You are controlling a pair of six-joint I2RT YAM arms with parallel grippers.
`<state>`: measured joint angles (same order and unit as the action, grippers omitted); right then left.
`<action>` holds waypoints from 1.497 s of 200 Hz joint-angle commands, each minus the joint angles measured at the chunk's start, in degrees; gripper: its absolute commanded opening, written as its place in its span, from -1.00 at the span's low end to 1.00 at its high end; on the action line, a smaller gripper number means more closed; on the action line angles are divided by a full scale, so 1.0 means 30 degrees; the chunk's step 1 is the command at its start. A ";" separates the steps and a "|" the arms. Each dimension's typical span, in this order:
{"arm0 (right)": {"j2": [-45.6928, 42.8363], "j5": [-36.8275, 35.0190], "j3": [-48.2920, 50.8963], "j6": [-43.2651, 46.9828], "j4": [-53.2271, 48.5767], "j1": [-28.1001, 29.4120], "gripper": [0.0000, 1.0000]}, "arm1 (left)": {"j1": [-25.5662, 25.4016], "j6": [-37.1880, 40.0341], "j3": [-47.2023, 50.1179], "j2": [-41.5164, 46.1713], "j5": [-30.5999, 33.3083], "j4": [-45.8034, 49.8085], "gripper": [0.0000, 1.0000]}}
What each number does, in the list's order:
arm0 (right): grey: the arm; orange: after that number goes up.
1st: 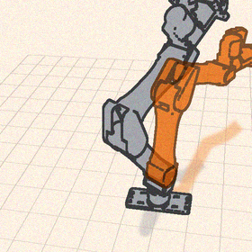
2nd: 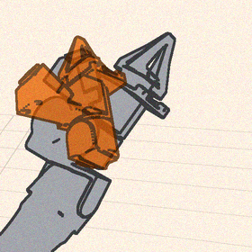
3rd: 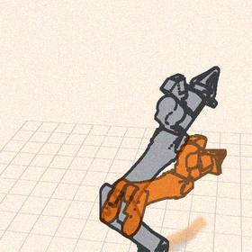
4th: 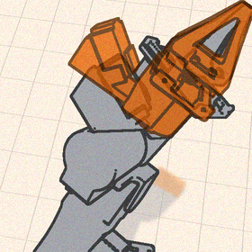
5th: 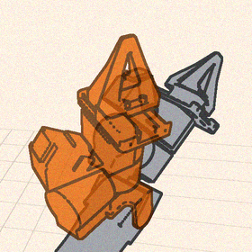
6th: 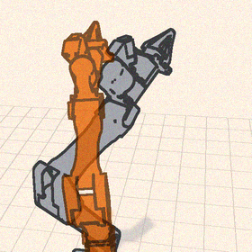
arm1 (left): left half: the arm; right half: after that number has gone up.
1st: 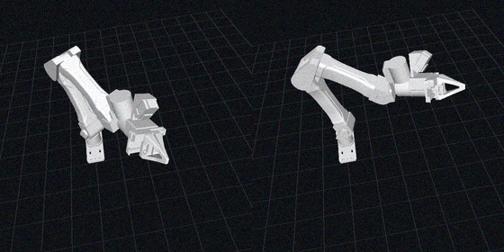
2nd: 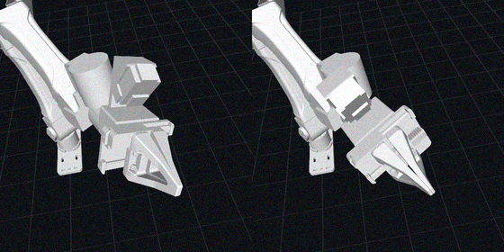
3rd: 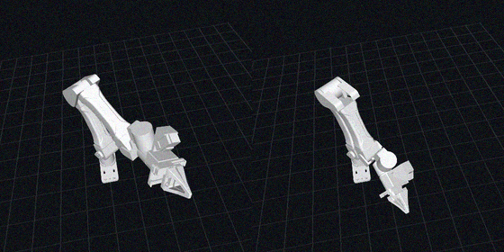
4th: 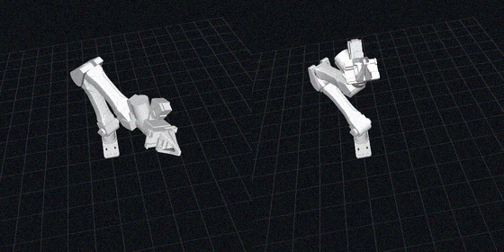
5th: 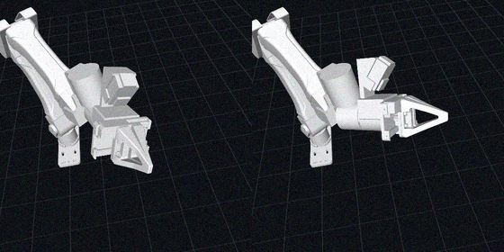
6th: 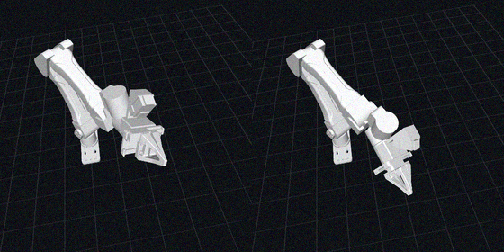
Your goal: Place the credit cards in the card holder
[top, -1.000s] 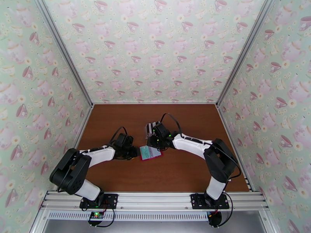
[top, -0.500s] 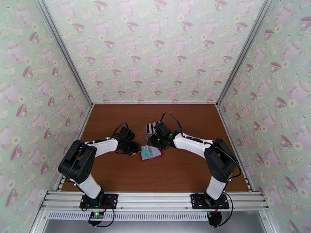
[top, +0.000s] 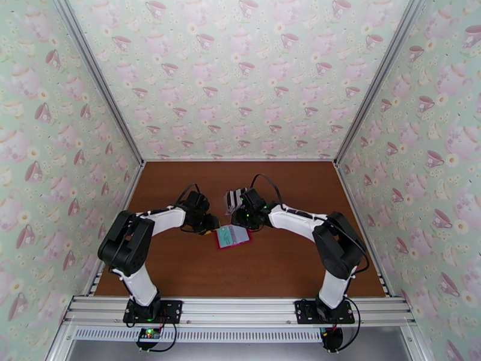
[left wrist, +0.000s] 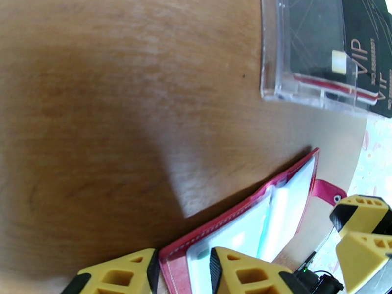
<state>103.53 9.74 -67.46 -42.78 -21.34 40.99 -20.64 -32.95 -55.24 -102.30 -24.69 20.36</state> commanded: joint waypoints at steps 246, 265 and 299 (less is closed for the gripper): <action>0.1816 0.0754 -0.1701 0.2327 -0.1401 -0.0379 -0.02 | -0.0133 0.0774 -0.0974 0.2556 0.1629 0.1281 -0.27; 0.2100 0.0473 -0.1740 0.2644 -0.1723 -0.0366 -0.02 | -0.0536 0.0451 0.0222 0.3012 0.1464 0.0883 -0.26; 0.2260 -0.0019 -0.1524 0.2697 -0.1658 -0.0393 -0.02 | -0.1954 -0.0669 0.2036 0.3717 0.1432 -0.0406 -0.08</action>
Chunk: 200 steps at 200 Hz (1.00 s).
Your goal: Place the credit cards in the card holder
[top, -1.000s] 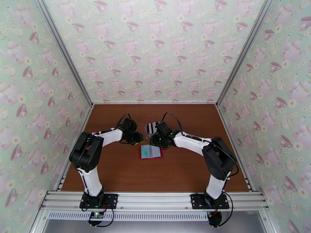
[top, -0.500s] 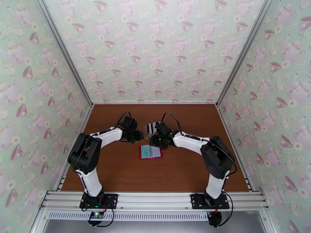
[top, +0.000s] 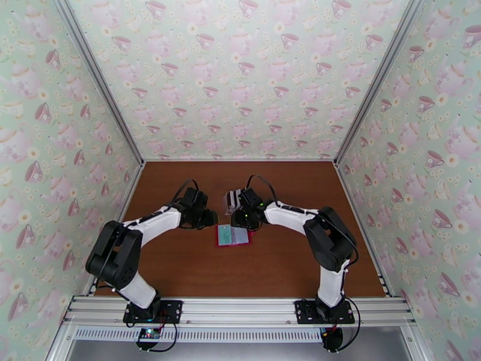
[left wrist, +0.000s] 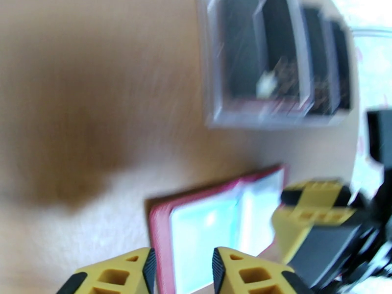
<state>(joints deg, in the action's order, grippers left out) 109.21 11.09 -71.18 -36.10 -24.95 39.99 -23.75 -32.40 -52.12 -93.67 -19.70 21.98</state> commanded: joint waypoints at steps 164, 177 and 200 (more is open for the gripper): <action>0.0456 -0.0372 0.1265 -0.0615 0.0829 0.0147 -0.02 | -0.2397 -0.2623 0.3339 0.0847 0.1290 -0.3062 0.11; 0.0387 -0.0230 0.1393 -0.0721 0.0944 0.0286 -0.02 | -0.2398 -0.2609 0.3331 0.0906 0.1353 -0.3021 0.11; 0.0284 0.0131 0.1547 -0.1081 0.1268 0.0549 -0.02 | -0.2397 -0.2544 0.3477 0.1220 0.1613 -0.2996 0.12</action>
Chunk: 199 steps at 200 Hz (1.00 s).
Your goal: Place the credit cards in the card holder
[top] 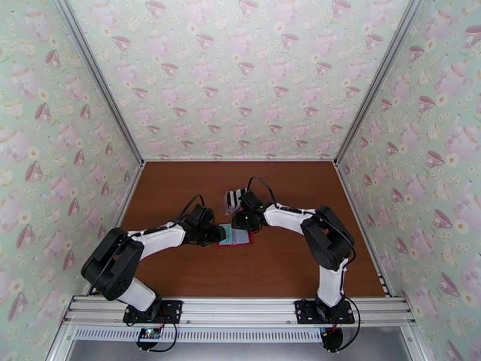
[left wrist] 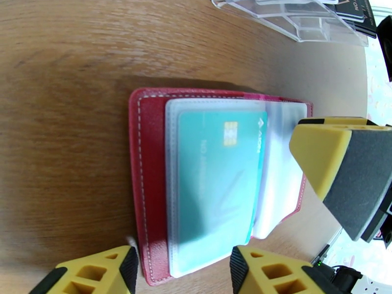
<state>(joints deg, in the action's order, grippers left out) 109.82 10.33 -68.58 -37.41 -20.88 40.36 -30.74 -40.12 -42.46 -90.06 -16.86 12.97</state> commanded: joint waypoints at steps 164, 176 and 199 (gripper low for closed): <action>-0.1023 0.3384 0.3371 -0.4716 0.5269 0.0873 -0.01 | -0.0680 0.0457 0.1760 -0.0241 -0.0703 -0.3349 0.48; -0.1194 0.3730 0.3656 -0.5257 0.6073 0.0865 -0.02 | -0.0652 0.0396 0.1888 -0.0192 -0.0764 -0.3587 0.48; -0.1471 0.4246 0.4074 -0.6116 0.7262 0.0873 -0.01 | -0.0665 0.0311 0.2123 -0.0066 -0.0978 -0.4007 0.49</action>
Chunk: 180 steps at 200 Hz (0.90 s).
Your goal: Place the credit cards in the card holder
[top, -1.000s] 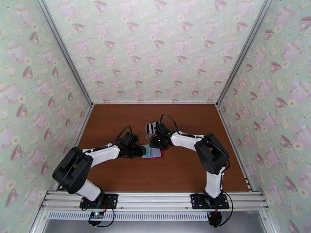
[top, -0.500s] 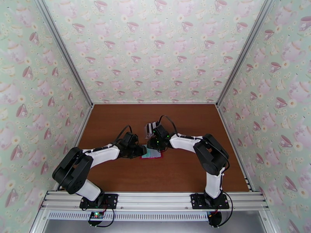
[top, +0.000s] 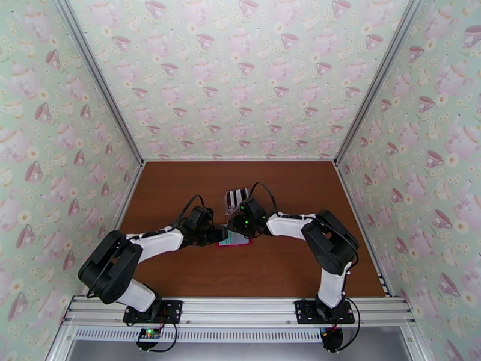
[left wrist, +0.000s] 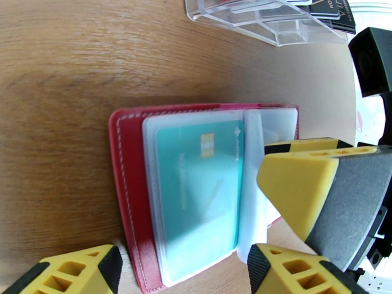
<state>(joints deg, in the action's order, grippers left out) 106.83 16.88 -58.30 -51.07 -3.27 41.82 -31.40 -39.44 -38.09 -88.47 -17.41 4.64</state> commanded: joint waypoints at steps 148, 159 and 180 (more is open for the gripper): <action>-0.0599 0.3863 0.1825 -0.4575 0.5883 0.0354 -0.02 | -0.0462 0.0352 0.0565 -0.1009 -0.1404 -0.1607 0.67; -0.0568 0.3895 0.1756 -0.4668 0.5967 0.0348 -0.01 | -0.0477 0.0380 0.0563 -0.1010 -0.1439 -0.1607 0.67; -0.0455 0.3908 0.1723 -0.4769 0.6051 0.0312 -0.01 | -0.0477 0.0431 0.0544 -0.1020 -0.1492 -0.1638 0.68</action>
<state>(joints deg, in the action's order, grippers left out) 105.73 25.34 -53.49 -64.40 13.65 41.65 -31.48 -38.54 -37.10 -88.05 -18.94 2.24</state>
